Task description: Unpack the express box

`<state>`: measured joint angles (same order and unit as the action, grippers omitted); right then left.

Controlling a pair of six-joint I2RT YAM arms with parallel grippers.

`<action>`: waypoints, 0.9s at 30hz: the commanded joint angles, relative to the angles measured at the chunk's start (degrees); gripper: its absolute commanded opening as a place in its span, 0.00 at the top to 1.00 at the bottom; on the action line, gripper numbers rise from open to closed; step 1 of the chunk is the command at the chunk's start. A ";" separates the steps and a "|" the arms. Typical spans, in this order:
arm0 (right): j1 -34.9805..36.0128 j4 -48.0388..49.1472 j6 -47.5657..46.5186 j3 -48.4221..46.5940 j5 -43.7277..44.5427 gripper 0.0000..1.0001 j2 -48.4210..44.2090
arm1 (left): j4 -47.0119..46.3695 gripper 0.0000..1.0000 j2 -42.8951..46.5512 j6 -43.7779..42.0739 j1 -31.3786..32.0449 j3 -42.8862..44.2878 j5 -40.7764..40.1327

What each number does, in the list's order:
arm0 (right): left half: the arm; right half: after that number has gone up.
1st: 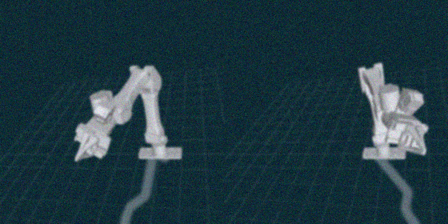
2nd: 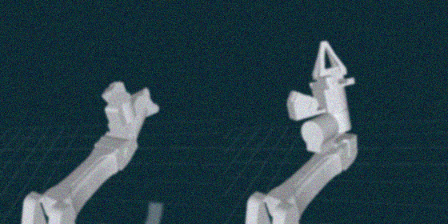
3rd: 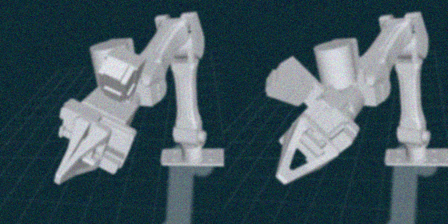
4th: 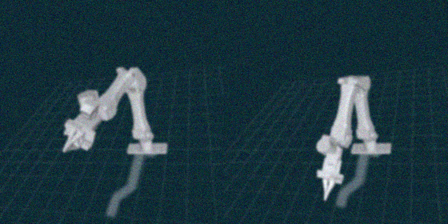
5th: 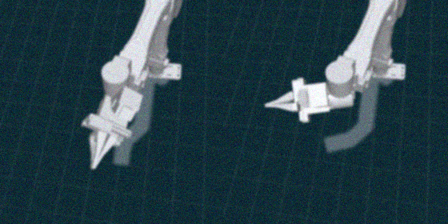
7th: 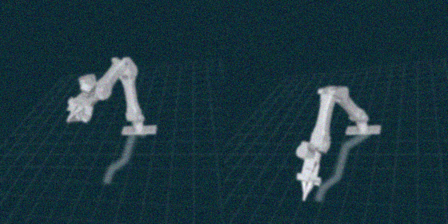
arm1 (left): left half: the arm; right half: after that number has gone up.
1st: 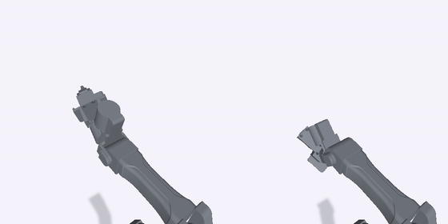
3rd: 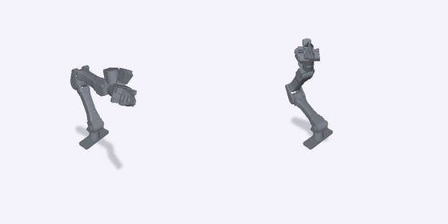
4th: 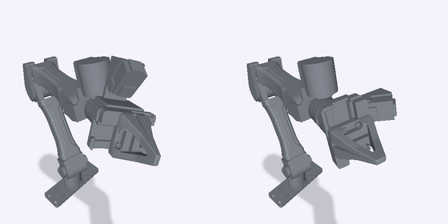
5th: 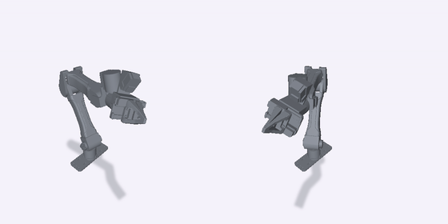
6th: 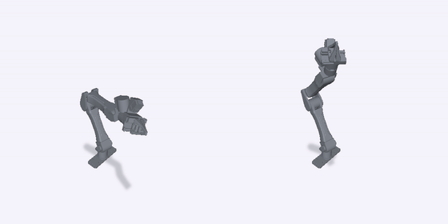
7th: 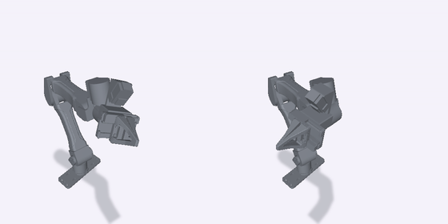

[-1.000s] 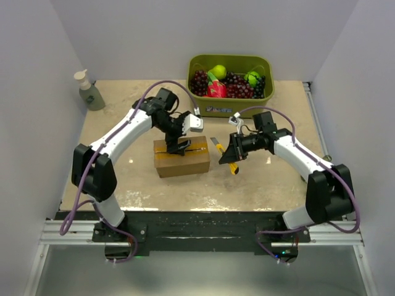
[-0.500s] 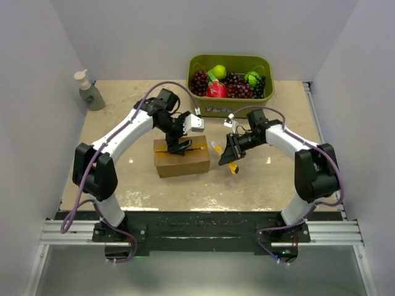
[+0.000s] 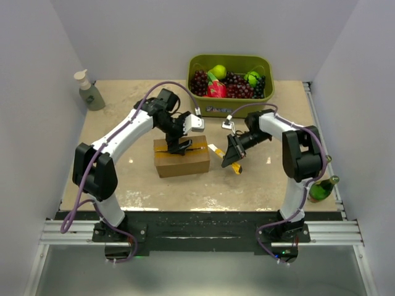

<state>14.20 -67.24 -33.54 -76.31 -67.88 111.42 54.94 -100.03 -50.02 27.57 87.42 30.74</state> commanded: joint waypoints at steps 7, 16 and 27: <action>-1.18 -7.40 -7.52 -5.42 -4.37 1.00 3.19 | -0.53 0.03 -1.05 -1.31 0.99 -1.99 -4.46; -4.53 -0.92 1.56 -10.32 -1.20 1.00 4.06 | -0.62 0.03 -1.22 -1.48 1.52 -2.43 -4.46; -4.44 -14.06 -11.72 -14.31 -1.12 1.00 10.67 | -0.71 0.03 -2.10 -1.48 1.78 -1.46 -4.73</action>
<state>9.47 -74.52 -41.56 -91.20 -68.45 123.28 54.92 -99.96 -50.04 28.32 87.24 29.69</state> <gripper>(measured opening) 0.190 0.972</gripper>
